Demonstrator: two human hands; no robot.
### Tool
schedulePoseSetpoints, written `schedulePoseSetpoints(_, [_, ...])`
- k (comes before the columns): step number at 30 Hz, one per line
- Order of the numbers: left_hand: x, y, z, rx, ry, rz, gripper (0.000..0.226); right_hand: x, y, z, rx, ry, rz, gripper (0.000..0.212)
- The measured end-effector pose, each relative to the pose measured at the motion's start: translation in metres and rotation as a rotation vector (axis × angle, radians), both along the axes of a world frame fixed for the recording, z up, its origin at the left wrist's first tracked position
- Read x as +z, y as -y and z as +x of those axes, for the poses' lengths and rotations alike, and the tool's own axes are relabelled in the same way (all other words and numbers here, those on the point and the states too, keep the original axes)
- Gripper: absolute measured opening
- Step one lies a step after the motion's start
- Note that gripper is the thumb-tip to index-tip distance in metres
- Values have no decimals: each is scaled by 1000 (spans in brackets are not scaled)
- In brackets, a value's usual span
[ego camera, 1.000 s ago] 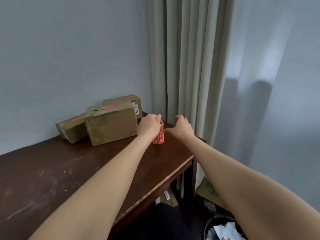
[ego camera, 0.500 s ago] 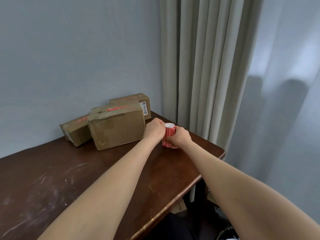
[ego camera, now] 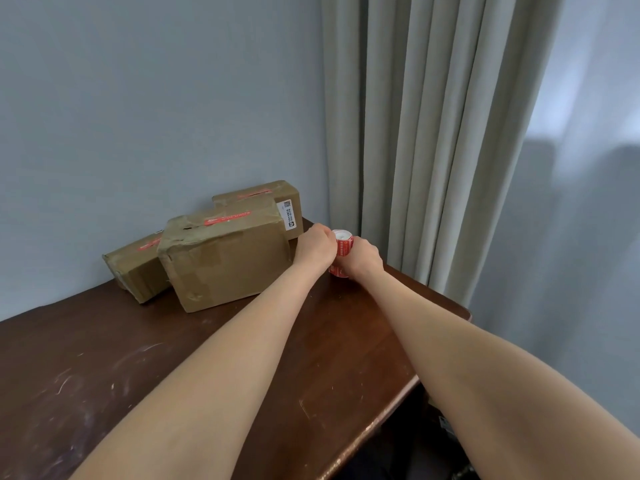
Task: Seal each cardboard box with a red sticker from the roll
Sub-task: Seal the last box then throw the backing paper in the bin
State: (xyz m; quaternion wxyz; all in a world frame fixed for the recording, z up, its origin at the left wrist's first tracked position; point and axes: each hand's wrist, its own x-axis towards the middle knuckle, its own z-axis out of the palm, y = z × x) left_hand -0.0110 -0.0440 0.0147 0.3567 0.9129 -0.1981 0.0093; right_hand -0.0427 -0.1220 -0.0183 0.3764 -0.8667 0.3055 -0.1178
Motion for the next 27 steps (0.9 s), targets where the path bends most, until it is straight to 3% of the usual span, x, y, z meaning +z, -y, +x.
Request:
schedulePoseSetpoints(11, [-6,-2,4,-30,-22,-15,34,-4,-2,0,-26,-17,57,53])
schedulePoseSetpoints(20, [6,-8,-3,-67,-57,92,43,10,-5,-7,-5,-128,33,59])
schedulePoseSetpoints(27, [16,-26,-13,-90,-56,61,42,21,-1,-33,-88,-8,65,69])
